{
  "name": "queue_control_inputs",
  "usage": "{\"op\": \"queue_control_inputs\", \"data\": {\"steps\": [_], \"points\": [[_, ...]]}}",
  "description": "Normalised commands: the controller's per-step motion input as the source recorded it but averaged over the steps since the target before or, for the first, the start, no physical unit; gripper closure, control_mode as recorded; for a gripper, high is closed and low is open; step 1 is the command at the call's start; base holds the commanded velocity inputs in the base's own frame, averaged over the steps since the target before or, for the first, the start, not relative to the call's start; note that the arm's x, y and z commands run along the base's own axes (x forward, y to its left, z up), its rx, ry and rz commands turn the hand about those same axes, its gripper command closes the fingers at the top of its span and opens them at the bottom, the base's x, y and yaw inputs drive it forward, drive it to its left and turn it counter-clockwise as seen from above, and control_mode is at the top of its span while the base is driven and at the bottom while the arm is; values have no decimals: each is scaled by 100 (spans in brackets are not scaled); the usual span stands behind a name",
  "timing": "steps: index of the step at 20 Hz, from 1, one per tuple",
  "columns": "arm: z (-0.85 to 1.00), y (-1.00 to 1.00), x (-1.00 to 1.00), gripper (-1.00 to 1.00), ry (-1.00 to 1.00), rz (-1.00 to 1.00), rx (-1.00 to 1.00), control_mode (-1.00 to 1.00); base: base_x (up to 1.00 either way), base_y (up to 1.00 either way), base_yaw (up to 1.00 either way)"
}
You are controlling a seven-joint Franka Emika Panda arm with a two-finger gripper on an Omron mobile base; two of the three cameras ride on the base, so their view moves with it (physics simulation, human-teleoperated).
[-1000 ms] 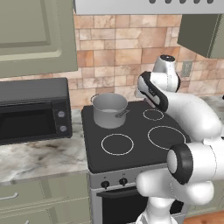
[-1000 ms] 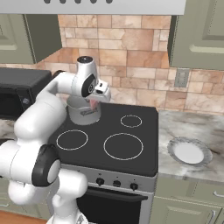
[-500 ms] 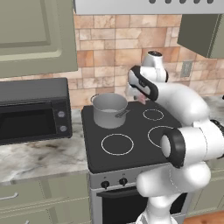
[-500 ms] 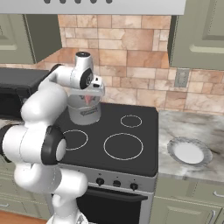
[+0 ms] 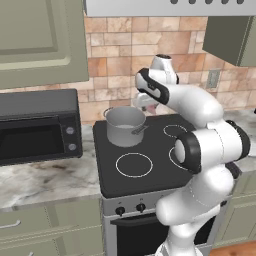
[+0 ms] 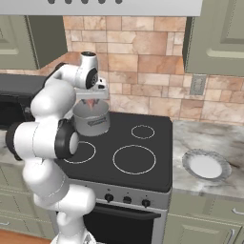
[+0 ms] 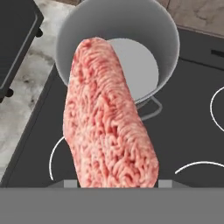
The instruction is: Retrieve the frozen meat and place it in the pot on a burner. Then turn the burner on.
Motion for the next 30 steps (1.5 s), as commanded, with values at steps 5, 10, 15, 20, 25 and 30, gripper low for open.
{"op": "queue_control_inputs", "data": {"steps": [5,10,15,20,25,30], "points": [[-17,7,44,100,0,13,0,-100,0,0,0],[-12,9,41,100,3,8,-3,-100,0,0,0],[-23,15,44,100,0,9,-8,-100,0,0,0],[-33,22,43,100,1,7,-9,-100,0,0,0],[-32,19,38,100,8,6,-4,-100,0,0,0],[-27,5,10,100,11,1,-1,-100,0,0,0]]}}
